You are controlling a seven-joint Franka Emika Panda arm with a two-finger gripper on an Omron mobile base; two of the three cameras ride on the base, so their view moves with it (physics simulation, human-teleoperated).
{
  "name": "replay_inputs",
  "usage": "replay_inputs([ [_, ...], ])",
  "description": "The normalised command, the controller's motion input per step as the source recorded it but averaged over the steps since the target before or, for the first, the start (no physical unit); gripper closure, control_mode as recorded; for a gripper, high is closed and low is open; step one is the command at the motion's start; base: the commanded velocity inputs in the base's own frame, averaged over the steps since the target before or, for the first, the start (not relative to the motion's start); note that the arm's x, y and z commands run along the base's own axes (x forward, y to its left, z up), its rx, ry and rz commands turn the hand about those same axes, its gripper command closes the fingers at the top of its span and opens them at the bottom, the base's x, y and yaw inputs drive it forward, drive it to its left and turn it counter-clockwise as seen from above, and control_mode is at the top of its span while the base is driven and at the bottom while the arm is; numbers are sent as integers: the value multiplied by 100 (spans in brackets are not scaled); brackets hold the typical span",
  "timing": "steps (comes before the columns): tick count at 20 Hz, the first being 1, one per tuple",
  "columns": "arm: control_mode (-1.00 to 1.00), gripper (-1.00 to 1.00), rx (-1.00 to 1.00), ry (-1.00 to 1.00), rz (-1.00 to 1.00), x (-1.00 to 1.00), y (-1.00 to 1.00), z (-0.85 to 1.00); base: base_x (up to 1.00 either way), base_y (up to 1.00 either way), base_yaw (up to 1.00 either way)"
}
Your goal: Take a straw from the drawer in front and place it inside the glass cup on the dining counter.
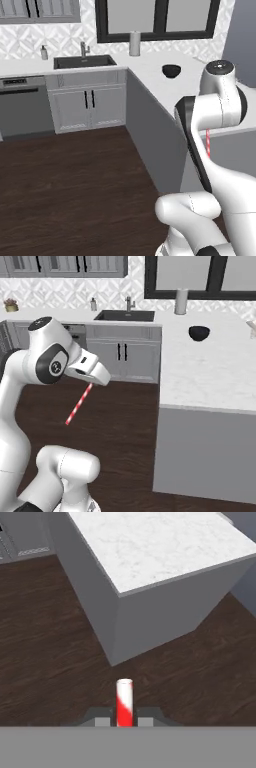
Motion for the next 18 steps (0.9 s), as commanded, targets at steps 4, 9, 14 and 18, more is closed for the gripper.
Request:
replay_inputs([
  [4,100,100,0,0,0,0,0,0,19,-100,-6],
  [9,100,100,0,0,0,0,0,0,20,-100,-2],
  [14,100,100,0,0,0,0,0,0,39,-100,0],
  [18,100,100,0,0,0,0,0,0,55,-100,0],
])
